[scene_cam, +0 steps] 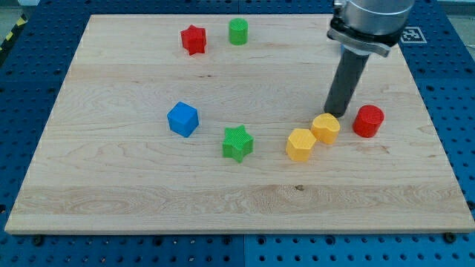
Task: Push the green star towards the center right
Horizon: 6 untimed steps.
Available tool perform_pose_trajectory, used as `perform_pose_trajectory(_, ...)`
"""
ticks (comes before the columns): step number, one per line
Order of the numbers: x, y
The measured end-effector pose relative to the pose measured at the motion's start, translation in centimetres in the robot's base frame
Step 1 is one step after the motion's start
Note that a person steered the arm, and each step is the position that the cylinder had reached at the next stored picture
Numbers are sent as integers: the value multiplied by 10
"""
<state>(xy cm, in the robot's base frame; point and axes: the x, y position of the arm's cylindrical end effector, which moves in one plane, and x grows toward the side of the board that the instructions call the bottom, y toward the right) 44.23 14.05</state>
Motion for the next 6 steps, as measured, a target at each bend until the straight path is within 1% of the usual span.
perform_pose_trajectory(1,3,-14)
perform_pose_trajectory(2,6,-11)
perform_pose_trajectory(4,29,-22)
perform_pose_trajectory(5,-3,-69)
perform_pose_trajectory(6,-50,-143)
